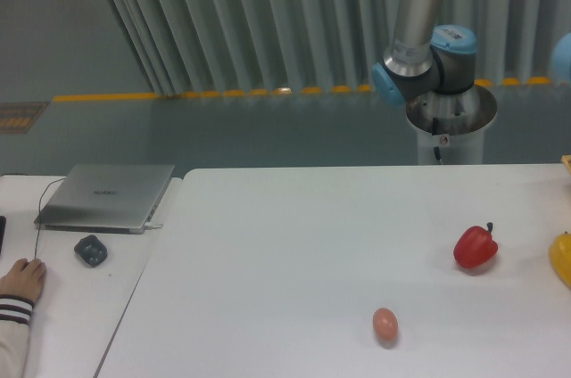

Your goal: Place the green peppers in a basket

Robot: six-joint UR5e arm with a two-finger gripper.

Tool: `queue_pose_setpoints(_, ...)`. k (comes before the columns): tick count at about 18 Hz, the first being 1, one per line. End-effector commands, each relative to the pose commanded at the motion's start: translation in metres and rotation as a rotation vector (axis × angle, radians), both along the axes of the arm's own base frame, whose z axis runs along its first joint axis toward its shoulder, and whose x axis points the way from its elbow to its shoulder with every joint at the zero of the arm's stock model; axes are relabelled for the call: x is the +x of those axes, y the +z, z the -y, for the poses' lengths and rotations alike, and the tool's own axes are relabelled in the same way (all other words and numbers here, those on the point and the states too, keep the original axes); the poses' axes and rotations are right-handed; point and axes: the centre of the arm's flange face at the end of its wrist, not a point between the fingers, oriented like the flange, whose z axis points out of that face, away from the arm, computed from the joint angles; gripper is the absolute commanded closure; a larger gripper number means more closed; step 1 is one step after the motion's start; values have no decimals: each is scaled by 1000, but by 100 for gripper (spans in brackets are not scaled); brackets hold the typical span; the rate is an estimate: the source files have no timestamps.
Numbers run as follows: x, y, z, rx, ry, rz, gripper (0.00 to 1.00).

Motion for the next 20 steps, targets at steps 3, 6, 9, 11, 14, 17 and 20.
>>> queue_pose_setpoints(3,-16,-25,8,-9,21,31,60)
queue_pose_setpoints(6,-24,-32,11,-11,32,37,50)
queue_pose_setpoints(9,-25,-35,9,-2,28,45,27)
queue_pose_setpoints(11,-25,-36,9,30,30,59,0)
queue_pose_setpoints(14,-23,-31,12,41,29,58,0)
queue_pose_setpoints(17,-22,-27,26,40,42,54,0)
queue_pose_setpoints(20,-17,-20,22,46,50,48,0)
